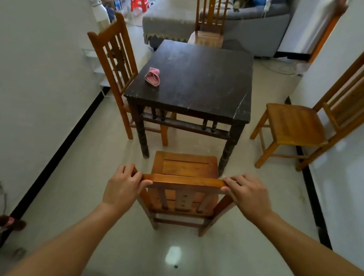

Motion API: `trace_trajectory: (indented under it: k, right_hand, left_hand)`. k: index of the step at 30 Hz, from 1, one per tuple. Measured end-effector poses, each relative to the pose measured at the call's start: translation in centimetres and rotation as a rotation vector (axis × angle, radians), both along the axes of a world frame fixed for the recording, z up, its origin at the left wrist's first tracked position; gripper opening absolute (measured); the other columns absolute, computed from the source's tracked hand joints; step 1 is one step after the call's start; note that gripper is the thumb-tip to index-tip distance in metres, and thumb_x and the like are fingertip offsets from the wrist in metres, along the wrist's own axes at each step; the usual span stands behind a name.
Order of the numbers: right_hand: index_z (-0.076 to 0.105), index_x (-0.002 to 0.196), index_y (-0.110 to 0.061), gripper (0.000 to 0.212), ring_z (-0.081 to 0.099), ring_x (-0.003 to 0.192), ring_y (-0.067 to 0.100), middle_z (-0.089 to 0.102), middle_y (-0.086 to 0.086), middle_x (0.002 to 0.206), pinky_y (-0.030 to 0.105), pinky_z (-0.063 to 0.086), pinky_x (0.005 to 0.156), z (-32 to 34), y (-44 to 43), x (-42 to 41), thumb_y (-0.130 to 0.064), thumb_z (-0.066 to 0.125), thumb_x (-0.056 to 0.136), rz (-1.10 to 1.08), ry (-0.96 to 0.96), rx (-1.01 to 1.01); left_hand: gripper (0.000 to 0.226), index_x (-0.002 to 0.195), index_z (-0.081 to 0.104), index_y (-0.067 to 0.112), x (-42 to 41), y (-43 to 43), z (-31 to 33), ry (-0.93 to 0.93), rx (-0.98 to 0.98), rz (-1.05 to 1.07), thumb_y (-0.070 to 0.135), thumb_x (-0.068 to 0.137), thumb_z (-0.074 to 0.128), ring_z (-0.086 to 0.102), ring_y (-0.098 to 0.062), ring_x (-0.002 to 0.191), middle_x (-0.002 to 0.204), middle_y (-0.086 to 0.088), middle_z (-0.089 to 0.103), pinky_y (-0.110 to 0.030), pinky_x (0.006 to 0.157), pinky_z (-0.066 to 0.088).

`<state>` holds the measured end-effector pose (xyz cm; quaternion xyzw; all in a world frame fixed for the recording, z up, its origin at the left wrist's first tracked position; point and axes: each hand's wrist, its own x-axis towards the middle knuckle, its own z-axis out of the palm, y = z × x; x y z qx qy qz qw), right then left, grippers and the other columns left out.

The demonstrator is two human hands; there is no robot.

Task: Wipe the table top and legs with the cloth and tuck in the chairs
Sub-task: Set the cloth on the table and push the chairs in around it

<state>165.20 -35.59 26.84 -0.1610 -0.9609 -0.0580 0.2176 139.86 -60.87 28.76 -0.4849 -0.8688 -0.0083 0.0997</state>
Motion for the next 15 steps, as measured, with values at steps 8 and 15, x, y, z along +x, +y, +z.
trace_trajectory:
  k: [8,15]
  right_hand:
    - [0.073,0.111,-0.015,0.049,0.063,0.074,0.021,0.072,0.004,0.090,0.029,0.046,0.059,-0.3,7.4,-5.9,-0.046,0.036,0.097,0.032,-0.066,0.027]
    - [0.074,0.106,-0.015,0.044,0.064,0.075,0.020,0.073,0.003,0.087,0.029,0.048,0.060,0.3,10.5,-13.5,-0.044,0.043,0.095,-0.021,-0.027,0.003]
  left_hand:
    - [0.052,0.085,0.073,0.016,-6.0,6.7,-0.7,-0.007,-0.021,0.008,0.054,0.089,0.037,0.056,-0.020,0.070,0.085,-0.007,0.062,-0.028,0.054,0.048]
    - [0.047,0.103,0.068,0.022,-12.9,12.4,0.8,-0.040,-0.123,0.137,0.055,0.091,0.039,0.059,-0.021,0.088,0.110,-0.006,0.060,-0.027,0.060,0.048]
